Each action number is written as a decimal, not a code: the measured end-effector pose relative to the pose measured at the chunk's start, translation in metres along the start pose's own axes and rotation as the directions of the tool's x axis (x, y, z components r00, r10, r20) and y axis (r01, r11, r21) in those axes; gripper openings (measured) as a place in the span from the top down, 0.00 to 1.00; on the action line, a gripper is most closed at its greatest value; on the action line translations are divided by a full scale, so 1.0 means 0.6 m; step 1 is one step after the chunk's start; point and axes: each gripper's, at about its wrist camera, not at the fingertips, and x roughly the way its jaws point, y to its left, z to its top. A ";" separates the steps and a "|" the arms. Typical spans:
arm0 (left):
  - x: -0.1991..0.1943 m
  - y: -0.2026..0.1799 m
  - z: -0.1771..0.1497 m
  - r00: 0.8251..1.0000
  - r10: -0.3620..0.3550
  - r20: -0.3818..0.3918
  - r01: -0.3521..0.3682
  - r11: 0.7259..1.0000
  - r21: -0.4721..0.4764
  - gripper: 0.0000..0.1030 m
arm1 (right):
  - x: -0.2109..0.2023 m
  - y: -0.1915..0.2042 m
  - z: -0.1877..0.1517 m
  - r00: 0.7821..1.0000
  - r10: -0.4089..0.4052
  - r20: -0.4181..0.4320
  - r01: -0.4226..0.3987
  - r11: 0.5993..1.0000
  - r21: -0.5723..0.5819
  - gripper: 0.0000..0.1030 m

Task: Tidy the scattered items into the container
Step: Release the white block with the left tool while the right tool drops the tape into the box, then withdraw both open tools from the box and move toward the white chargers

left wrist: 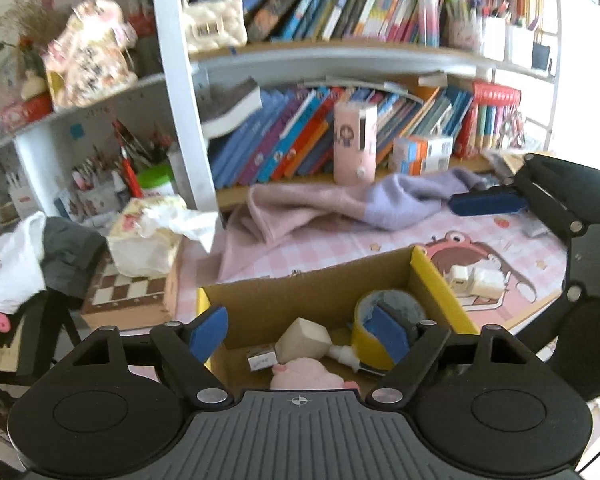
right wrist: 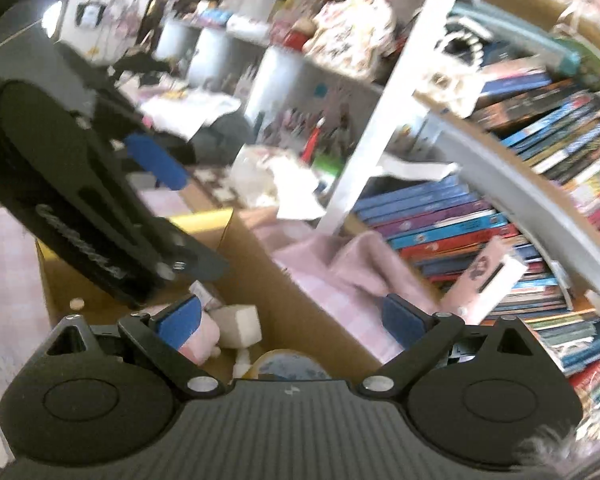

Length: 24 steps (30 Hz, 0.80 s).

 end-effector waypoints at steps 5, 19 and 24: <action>-0.065 -0.013 -0.023 0.997 0.042 0.057 -0.043 0.999 0.005 0.18 | -0.070 -0.008 -0.010 0.995 -0.090 0.040 0.086 0.991 0.102 0.06; -0.212 -0.033 -0.157 0.990 0.119 0.077 -0.104 0.980 -0.171 0.14 | -0.248 0.028 -0.085 0.970 -0.242 -0.027 0.234 0.897 0.375 0.14; -0.244 -0.062 -0.207 0.989 0.130 0.070 -0.119 0.981 -0.150 0.14 | -0.293 0.089 -0.118 0.970 -0.228 -0.079 0.241 0.890 0.387 0.19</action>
